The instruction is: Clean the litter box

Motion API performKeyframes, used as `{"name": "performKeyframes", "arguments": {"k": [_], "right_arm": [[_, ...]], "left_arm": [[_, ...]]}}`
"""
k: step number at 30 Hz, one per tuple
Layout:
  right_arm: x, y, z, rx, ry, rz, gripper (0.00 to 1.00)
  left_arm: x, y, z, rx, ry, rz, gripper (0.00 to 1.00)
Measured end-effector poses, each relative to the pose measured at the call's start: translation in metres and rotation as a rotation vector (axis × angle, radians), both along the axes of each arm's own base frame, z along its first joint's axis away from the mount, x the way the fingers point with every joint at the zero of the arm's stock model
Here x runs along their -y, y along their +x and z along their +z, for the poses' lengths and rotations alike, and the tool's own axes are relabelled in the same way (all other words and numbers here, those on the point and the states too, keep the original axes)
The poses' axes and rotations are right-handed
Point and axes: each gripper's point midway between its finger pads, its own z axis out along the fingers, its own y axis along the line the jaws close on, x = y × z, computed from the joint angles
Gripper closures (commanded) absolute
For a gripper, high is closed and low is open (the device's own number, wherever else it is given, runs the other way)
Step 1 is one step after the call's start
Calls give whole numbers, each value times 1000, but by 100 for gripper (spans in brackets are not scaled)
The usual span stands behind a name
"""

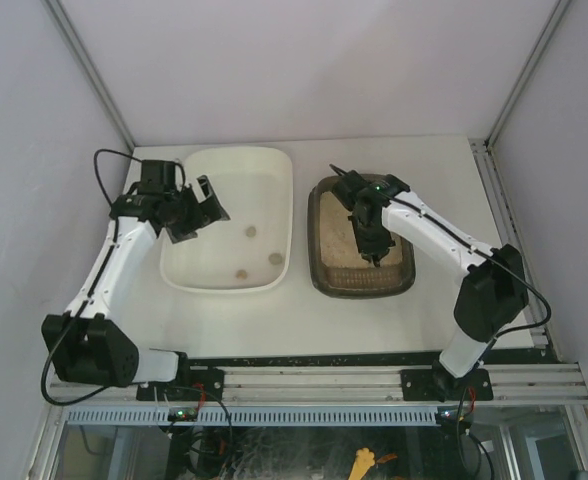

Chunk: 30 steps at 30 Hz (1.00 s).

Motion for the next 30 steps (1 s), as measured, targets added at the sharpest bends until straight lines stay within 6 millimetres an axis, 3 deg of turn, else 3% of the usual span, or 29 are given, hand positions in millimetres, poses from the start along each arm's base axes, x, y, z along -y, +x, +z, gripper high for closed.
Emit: {"name": "performKeyframes", "arguments": {"k": [8,13,20,30], "right_arm": [[21,25,-31,-48,-26,-100,100],[17,39,-48,-68,-35,-107,100],[6,67,-59,-47,-23,-112,100],[-10,92,-71,-10,56,-129,100]], "left_arm": [[72,36,-28,-91,-124,-32,0],[104,45,-35,-124,-153,-57,0],[99,59,-18,-52,-113,-51,0],[80,66,-22,-14,4,-50,0]]}}
